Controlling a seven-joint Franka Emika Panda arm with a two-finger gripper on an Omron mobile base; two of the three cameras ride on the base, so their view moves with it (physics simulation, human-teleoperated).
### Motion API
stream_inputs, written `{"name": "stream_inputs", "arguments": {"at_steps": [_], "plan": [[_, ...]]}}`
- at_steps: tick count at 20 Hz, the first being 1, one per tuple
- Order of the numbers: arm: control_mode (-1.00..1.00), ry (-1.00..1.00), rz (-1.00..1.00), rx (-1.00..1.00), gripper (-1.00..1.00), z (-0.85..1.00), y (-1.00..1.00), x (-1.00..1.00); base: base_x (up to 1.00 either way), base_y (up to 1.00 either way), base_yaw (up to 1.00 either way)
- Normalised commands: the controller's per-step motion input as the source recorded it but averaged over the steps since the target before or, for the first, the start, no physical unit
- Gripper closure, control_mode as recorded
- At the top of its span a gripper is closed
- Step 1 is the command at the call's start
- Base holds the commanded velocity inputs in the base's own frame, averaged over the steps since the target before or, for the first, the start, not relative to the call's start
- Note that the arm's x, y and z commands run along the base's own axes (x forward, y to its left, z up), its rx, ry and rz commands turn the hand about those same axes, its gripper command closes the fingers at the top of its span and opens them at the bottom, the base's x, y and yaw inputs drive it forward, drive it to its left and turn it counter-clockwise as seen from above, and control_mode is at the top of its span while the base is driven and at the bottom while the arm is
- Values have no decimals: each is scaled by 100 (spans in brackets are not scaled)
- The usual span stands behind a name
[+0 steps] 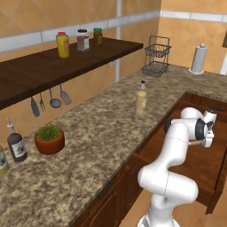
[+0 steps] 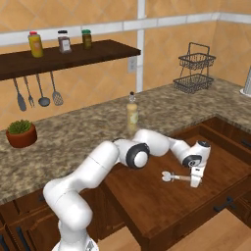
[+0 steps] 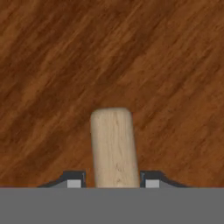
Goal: Pick the pizza cutter from the drawer and place it on the counter.
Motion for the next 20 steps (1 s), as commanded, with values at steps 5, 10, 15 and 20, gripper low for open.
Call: {"name": "stream_inputs", "arguments": {"at_steps": [5,10,15,20], "plan": [[-100,-7,0,0,100,7,0,-37,0,0,0],[-100,-19,-3,0,100,97,18,-57,0,0,0],[-100,-1,-2,-5,100,100,68,-75,0,0,0],[-100,-12,0,-16,100,100,100,-46,0,0,0]]}}
